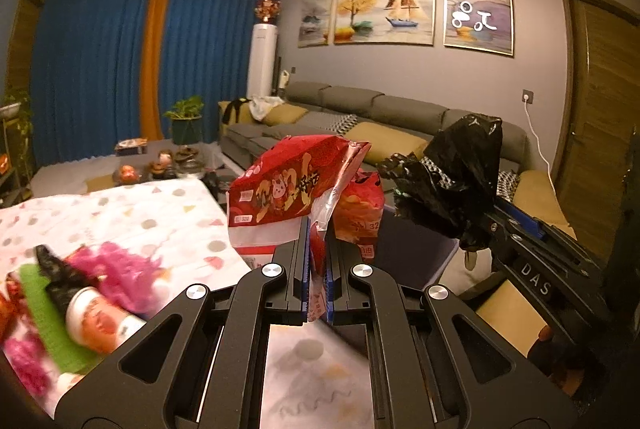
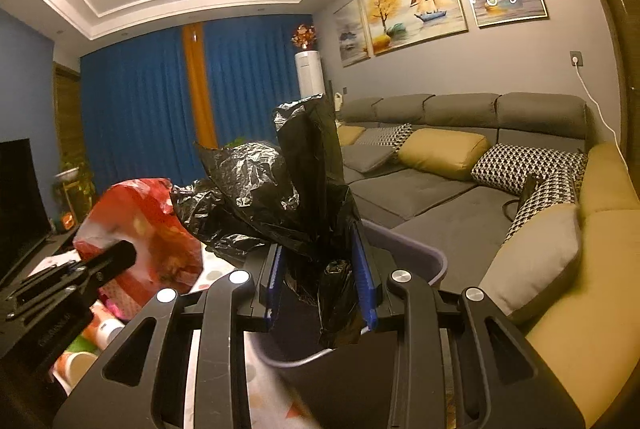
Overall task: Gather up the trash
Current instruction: 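Carry the red snack bag and black bag with both tools over the grey bin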
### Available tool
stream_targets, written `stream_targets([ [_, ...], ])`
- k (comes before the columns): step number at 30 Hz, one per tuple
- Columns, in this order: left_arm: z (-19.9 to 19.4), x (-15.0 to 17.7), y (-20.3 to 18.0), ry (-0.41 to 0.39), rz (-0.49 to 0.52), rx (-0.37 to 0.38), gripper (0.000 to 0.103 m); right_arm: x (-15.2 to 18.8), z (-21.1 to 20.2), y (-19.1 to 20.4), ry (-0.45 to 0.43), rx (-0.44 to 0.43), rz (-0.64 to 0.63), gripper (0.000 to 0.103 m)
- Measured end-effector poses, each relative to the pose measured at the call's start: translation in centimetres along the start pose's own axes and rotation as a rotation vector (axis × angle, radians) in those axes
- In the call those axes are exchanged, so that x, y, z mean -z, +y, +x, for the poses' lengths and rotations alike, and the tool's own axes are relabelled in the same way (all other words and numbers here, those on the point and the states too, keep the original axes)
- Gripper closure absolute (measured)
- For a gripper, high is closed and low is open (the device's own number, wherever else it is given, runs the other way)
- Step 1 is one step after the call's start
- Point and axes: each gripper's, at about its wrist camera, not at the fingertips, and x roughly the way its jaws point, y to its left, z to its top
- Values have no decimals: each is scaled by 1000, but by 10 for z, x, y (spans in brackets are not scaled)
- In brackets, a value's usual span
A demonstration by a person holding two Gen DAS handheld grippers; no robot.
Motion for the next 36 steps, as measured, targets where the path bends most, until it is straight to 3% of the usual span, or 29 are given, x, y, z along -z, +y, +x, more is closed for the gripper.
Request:
stream_targets([
  [11,41,-1,-14,9,6,44,98,-5,28,-16,8,34,18,71],
  [29,84,10,-12,76,-3,82,98,-7,43,-5,26,38,23,71],
  [36,97,12,-12,96,-7,141,98,-8,50,-8,40,37,30,70],
])
